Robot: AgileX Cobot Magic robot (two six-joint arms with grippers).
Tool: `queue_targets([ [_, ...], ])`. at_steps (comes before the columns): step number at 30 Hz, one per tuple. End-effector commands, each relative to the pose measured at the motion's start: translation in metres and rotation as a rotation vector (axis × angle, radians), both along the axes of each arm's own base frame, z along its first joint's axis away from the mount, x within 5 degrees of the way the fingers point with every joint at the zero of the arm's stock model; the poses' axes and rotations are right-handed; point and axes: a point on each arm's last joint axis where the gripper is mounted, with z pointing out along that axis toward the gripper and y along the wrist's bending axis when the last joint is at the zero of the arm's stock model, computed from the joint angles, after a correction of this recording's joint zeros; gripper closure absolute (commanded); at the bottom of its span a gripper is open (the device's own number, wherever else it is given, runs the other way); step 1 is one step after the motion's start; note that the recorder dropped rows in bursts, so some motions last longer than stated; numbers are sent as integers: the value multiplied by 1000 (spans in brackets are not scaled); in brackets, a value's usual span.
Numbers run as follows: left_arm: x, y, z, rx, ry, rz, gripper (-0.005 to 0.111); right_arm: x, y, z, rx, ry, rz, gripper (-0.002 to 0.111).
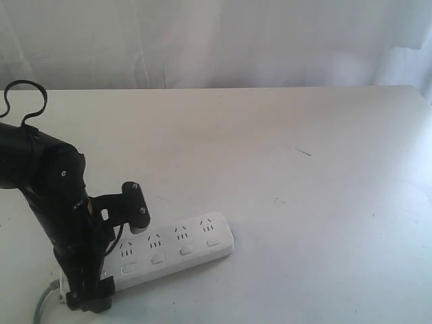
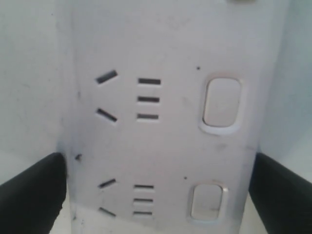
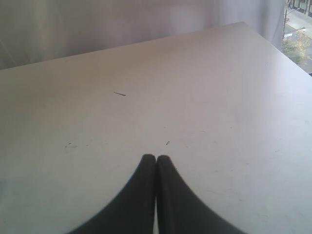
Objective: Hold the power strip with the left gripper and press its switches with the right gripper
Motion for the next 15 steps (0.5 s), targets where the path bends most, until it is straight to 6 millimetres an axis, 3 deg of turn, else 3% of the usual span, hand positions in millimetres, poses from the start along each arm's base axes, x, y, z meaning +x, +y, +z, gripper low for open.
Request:
queue_targets([
  [1,-4,7,-7,56,22,-38,2,0,0,0,3,-8,-1,108],
  [15,0,19,-4,113,10,-59,2,0,0,0,3,-8,-1,108],
])
